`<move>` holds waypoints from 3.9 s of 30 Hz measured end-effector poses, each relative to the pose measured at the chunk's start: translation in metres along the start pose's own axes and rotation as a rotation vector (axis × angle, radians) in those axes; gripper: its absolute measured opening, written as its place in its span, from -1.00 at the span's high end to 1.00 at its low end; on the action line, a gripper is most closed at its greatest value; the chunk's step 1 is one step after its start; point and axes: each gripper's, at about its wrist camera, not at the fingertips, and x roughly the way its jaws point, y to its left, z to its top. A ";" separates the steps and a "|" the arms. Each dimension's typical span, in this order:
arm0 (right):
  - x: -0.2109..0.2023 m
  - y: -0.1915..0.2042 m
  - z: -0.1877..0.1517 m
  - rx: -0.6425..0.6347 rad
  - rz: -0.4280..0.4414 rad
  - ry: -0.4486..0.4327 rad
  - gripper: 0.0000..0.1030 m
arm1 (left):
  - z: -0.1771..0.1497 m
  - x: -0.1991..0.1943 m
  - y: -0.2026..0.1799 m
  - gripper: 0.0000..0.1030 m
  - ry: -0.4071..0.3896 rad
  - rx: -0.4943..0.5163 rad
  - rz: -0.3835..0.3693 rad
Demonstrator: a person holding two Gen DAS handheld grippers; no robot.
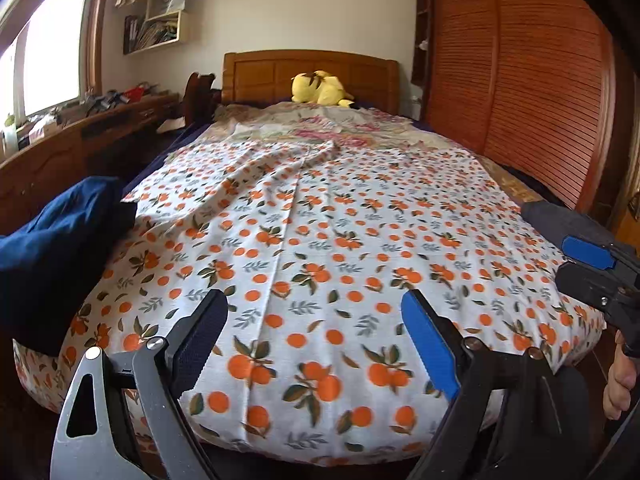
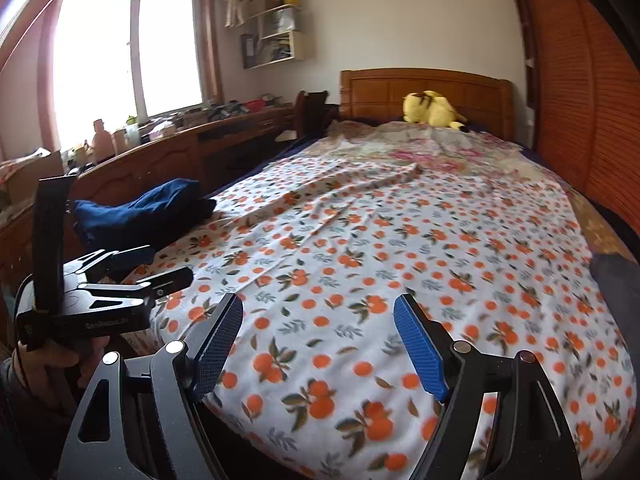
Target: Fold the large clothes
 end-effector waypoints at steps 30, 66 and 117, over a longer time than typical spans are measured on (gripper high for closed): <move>-0.152 0.018 -0.021 0.060 -0.195 -0.240 -0.66 | 0.041 -0.118 -0.053 -0.73 -0.208 0.028 -0.037; -0.139 0.008 -0.008 0.047 -0.186 -0.219 -0.66 | 0.031 -0.112 -0.050 -0.73 -0.182 0.027 -0.025; -0.140 0.003 -0.009 0.045 -0.177 -0.218 -0.66 | 0.030 -0.112 -0.050 -0.73 -0.179 0.029 -0.023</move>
